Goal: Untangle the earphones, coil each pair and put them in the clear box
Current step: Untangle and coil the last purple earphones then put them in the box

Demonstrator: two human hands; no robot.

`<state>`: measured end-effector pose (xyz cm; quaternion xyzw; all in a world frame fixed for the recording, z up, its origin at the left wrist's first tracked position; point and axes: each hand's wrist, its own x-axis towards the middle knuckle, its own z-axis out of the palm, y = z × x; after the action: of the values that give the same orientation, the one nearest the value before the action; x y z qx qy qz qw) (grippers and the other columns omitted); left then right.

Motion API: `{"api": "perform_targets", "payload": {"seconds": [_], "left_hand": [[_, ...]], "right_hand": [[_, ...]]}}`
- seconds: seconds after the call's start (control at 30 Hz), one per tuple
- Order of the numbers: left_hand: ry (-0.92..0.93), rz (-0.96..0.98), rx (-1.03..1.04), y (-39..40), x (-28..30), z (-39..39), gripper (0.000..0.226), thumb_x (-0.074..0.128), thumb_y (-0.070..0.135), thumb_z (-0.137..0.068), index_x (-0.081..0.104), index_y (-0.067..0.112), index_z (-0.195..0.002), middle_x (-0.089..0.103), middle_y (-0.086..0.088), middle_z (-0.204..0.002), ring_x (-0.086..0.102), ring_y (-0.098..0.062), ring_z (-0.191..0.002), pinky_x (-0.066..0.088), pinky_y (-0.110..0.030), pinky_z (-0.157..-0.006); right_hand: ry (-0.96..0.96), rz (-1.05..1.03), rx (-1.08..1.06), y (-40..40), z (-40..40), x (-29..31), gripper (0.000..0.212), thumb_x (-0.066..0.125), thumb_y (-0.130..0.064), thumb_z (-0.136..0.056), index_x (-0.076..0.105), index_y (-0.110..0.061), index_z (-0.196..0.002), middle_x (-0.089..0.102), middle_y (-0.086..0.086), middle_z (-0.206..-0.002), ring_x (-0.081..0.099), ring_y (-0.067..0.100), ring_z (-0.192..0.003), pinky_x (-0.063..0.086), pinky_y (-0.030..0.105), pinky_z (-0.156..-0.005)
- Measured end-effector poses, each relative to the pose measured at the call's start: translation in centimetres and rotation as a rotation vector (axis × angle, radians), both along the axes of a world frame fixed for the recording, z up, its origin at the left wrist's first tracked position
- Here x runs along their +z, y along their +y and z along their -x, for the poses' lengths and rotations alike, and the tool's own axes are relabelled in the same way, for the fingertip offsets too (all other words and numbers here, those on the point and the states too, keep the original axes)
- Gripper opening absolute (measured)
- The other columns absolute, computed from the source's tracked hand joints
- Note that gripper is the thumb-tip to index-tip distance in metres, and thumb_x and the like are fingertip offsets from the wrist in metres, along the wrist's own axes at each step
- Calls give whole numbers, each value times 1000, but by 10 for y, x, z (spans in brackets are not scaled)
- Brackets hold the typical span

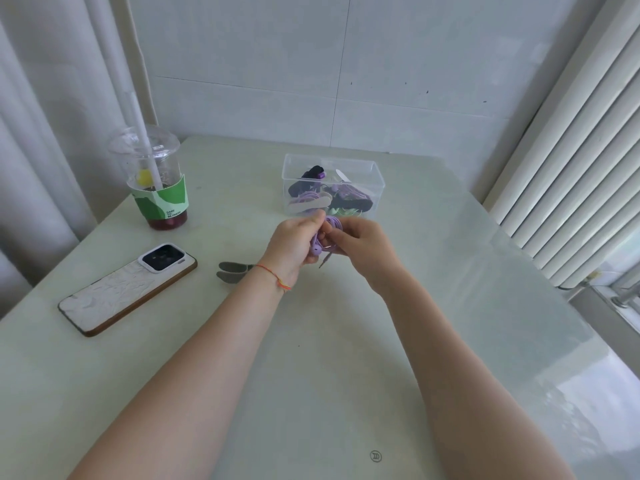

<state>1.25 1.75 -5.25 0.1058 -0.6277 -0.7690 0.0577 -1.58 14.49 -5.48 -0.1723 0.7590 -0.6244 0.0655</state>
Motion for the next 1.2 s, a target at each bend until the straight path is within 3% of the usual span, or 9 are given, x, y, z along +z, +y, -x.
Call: {"api": "perform_targets", "payload": {"seconds": [0.1, 0.27, 0.4, 0.53, 0.7, 0.8, 0.93, 1.07, 1.2], "left_hand": [[80, 208, 94, 6, -6, -1, 38, 52, 25, -100, 60, 15, -64, 44, 5, -44, 43, -15, -47, 35, -16, -43], [154, 430, 139, -1, -6, -6, 39, 46, 23, -102, 54, 16, -65, 51, -2, -53, 48, -1, -38, 39, -12, -48], [188, 583, 153, -5, -7, -7, 40, 44, 26, -103, 54, 20, -64, 54, 5, -54, 52, 0, -49, 39, -15, -56], [187, 779, 153, -7, -11, -6, 43, 40, 26, -104, 52, 21, -63, 56, 7, -54, 57, -16, -65, 39, -28, -64], [226, 1056, 115, -10, -11, -8, 45, 38, 31, -103, 53, 21, -62, 58, 7, -66, 59, -26, -85, 44, -37, -77], [46, 1392, 70, -21, -4, -8, 38, 39, 47, -98, 58, 20, -79, 55, 1, -90, 53, -27, -101, 39, -38, -85], [-355, 1554, -233, -37, 6, -17, 37, 55, 44, -82, 50, 26, -114, 47, -4, -119, 41, -24, -121, 32, -39, -96], [-321, 1558, -254, -41, 8, -19, 38, 54, 15, -84, 51, 24, -121, 51, -6, -122, 51, -26, -114, 41, -31, -82], [30, 1185, -14, -40, -5, -10, 33, 57, 9, -87, 58, 17, -119, 64, -8, -108, 59, -29, -104, 45, -31, -83]], "right_hand": [[41, -43, -44, -4, -4, -4, 16, 62, -15, -94, 67, -11, -80, 69, 6, -73, 67, 20, -74, 53, 52, -90], [51, -69, -88, -7, -8, -6, 21, 53, -2, -93, 66, -16, -84, 68, -7, -63, 67, 13, -68, 56, 45, -88], [18, 92, -53, -7, -14, 2, 23, 50, 3, -94, 69, -9, -88, 68, 2, -67, 66, 13, -64, 58, 34, -83], [43, 81, -72, -8, -14, 3, 22, 50, -2, -96, 71, -7, -102, 62, 0, -67, 59, 15, -67, 59, 34, -79], [97, -7, -158, -8, -14, 0, 23, 53, -3, -94, 73, -12, -90, 56, 3, -65, 51, 12, -61, 47, 18, -61], [106, -70, -209, -5, -10, -3, 26, 53, -4, -93, 72, -19, -82, 57, 2, -64, 52, 16, -62, 46, 28, -65], [60, -82, -272, 0, -6, -4, 26, 53, -6, -94, 70, -20, -81, 58, 0, -64, 52, 15, -63, 45, 27, -64], [47, -73, -282, 1, -5, -5, 24, 53, -6, -94, 71, -18, -83, 58, -2, -63, 53, 14, -63, 45, 24, -66], [-1, -14, -262, 1, -5, -3, 21, 54, -6, -94, 71, -15, -86, 57, 0, -64, 52, 15, -63, 45, 27, -67]]}}
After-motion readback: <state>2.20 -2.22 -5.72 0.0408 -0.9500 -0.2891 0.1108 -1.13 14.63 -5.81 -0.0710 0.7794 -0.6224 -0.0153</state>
